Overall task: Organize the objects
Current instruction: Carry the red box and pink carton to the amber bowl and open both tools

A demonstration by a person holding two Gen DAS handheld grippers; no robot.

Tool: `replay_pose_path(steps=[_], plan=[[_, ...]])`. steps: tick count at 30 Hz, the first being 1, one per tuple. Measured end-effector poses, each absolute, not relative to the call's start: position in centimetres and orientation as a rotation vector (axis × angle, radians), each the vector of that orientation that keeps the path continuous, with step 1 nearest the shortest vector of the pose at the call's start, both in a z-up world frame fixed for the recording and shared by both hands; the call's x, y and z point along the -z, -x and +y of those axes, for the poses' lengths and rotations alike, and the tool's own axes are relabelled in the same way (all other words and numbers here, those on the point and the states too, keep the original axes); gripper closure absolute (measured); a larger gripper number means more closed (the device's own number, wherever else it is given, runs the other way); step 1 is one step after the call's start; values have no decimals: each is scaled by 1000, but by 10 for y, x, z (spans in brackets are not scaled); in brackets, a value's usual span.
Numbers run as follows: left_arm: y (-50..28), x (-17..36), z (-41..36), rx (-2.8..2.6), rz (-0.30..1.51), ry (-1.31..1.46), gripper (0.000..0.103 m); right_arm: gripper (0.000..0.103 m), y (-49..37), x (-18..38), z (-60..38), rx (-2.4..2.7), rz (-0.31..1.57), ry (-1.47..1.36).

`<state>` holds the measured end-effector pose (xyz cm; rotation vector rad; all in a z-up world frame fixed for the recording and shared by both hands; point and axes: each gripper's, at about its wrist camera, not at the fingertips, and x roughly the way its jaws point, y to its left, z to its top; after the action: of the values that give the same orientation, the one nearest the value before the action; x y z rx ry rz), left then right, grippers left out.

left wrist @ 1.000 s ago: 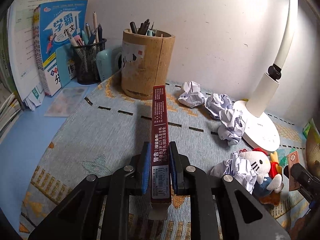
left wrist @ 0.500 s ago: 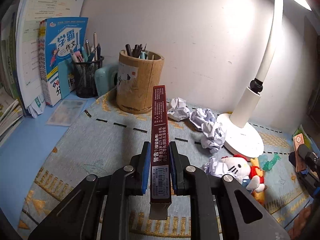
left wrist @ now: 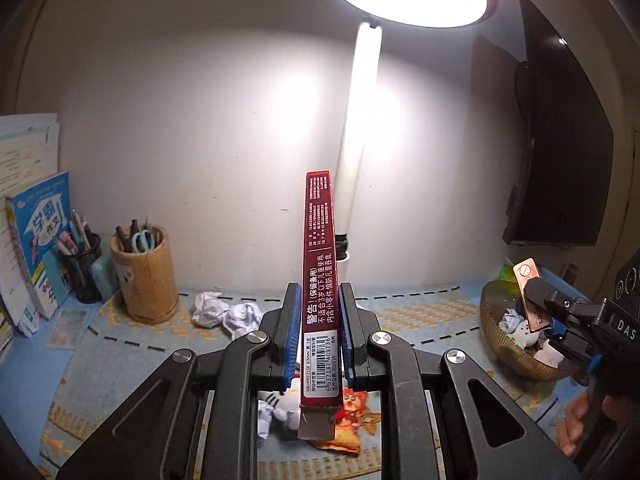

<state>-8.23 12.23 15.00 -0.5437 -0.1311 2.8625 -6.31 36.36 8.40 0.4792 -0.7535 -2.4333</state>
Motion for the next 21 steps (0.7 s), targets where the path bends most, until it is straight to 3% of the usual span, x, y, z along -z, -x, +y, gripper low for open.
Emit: replay_pose_path(steps=[21], plan=[[105,-150,330,-2467,116,573,88,60,58,-92,537,2803,-886,-569]])
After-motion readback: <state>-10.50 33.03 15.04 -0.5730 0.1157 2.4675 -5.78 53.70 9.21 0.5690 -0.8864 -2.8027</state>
